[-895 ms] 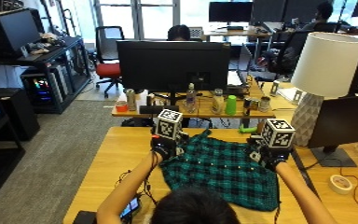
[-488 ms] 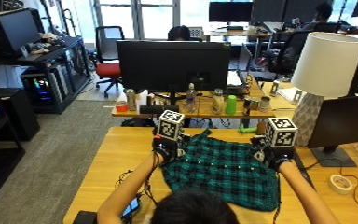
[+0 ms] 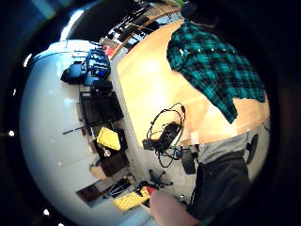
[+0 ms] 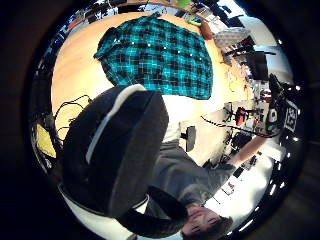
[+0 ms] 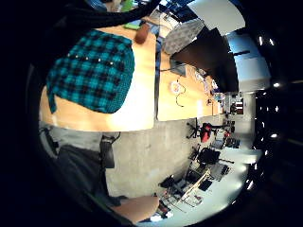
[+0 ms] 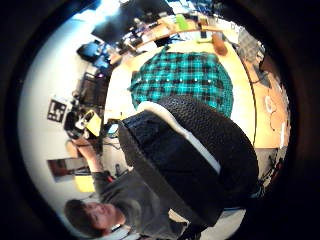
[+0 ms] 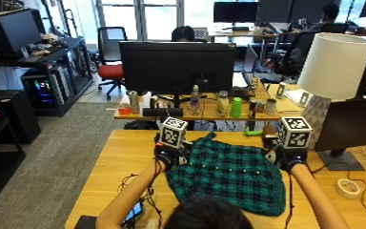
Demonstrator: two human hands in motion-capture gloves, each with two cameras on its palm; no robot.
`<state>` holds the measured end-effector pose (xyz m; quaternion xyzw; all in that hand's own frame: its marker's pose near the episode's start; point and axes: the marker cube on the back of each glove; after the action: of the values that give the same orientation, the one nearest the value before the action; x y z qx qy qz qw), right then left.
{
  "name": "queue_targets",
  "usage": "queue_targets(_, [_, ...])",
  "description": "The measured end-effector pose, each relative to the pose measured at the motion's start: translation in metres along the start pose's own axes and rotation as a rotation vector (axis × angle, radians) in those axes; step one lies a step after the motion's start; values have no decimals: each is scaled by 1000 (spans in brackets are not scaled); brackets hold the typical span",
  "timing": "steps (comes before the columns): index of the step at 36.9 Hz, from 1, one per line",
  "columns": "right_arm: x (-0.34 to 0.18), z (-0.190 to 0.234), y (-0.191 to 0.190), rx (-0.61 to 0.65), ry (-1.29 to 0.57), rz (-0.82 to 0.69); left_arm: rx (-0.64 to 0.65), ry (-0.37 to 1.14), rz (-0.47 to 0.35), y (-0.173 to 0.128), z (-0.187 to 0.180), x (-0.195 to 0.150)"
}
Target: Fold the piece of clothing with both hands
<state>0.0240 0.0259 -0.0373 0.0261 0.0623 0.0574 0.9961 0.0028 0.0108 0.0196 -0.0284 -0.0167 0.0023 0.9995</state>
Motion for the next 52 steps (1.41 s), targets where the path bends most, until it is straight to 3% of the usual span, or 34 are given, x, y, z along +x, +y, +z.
queue_targets(15, [5, 51, -8, -153, 105, -10, -77, -19, 50, -15, 51, 5])
queue_targets(21, [5, 70, -10, -173, 98, -31, -37, 13, 76, -22, 74, 13])
queue_targets(28, [5, 92, -11, -146, 85, -40, -95, 55, 148, -32, 121, 30])
queue_targets(36, [9, 126, -9, -221, 63, -41, -230, 70, 218, -50, 193, 53])
queue_targets(43, [18, 143, -9, -254, 62, -33, -236, 40, 260, -62, 242, 68])
queue_targets(52, [27, 161, -13, -272, 65, -13, -306, 42, 262, -49, 262, 83])
